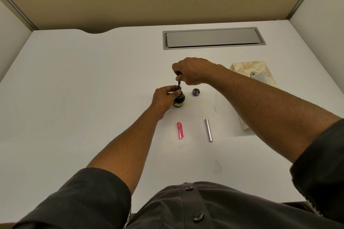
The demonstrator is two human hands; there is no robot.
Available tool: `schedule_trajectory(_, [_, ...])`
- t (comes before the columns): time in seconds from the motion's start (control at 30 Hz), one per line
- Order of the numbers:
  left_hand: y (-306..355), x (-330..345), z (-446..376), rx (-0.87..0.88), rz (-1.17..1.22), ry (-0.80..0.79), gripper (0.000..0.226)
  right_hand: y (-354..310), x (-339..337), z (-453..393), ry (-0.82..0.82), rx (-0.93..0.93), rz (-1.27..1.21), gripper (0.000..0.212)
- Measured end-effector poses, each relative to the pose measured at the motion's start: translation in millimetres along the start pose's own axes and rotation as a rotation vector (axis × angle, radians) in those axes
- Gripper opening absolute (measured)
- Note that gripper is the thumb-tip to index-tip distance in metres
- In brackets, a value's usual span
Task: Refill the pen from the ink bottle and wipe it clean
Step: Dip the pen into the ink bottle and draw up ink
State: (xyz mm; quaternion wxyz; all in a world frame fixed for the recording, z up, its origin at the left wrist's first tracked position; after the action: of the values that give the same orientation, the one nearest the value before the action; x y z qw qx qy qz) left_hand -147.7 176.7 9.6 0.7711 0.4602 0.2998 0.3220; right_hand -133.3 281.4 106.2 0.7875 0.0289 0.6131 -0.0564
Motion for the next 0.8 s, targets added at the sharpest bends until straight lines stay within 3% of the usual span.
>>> schedule_trajectory(0.57, [18,-7,7,0.071,-0.043,-0.025,0.028,2,-22,20,0.075,0.043,-0.076,0.021])
schedule_trajectory(0.8, [44,-7,26,0.258,-0.15,0.001,0.024,6,-38,53,0.158,0.092,-0.205,0.019])
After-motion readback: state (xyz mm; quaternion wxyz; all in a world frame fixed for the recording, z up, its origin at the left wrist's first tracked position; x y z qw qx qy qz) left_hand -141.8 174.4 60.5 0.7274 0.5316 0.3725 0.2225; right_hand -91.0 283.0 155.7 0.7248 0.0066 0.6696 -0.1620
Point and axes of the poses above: each hand's wrist, its own z-axis away from the middle knuckle, its own x-axis out of the palm, y = z × x, the point moved 8 cm from there along -z, towards the middle knuckle, and after that the axes turned 2 degrees about z, right-handed, at the moved point
